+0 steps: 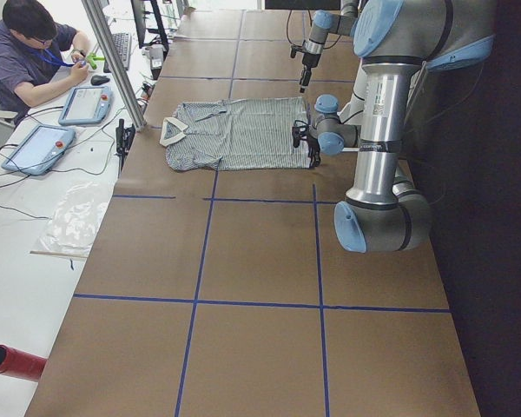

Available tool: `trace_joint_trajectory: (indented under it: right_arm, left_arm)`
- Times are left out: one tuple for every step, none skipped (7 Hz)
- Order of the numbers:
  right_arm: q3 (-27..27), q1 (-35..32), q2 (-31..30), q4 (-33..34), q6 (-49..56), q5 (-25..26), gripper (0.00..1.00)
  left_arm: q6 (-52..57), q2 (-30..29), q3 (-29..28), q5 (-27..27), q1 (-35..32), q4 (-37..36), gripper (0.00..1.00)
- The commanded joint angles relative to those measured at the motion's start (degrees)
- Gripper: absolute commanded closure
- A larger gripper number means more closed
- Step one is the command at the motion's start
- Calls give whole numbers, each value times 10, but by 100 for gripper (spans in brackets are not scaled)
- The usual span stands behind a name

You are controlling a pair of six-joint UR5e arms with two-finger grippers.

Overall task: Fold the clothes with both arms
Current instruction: 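Lower both grippers to the hem corners nearest the robot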

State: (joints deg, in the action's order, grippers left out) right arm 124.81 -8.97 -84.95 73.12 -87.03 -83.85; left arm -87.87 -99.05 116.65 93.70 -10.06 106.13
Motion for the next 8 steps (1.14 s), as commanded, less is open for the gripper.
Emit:
trace_joint_trajectory:
  right_arm:
    - [0,0,0,0,0,0,0]
    - [0,0,0,0,-1,0,0]
    - [0,0,0,0,0,2,0]
    - [0,-1,0,0,0,2,0]
    - [0,-1,0,0,-1,2,0]
    - [-1,-1,0,0,0,3,0]
    - [0,-1,0,0,0,2,0]
    - [0,-1,0,0,-1,2,0]
  left_arm:
    - [1,-3,-6,0,2,0,43]
    - [1,-5,-6,1,3,0,46]
    - [4,-6,-6,1,3,0,46]
    - [5,-6,-7,1,2,0,46]
    - [5,-6,-12,1,2,0,47]
    - [6,-6,-15,1,2,0,47]
    - [6,-6,-16,1,2,0,47]
    - [6,-6,-16,1,2,0,47]
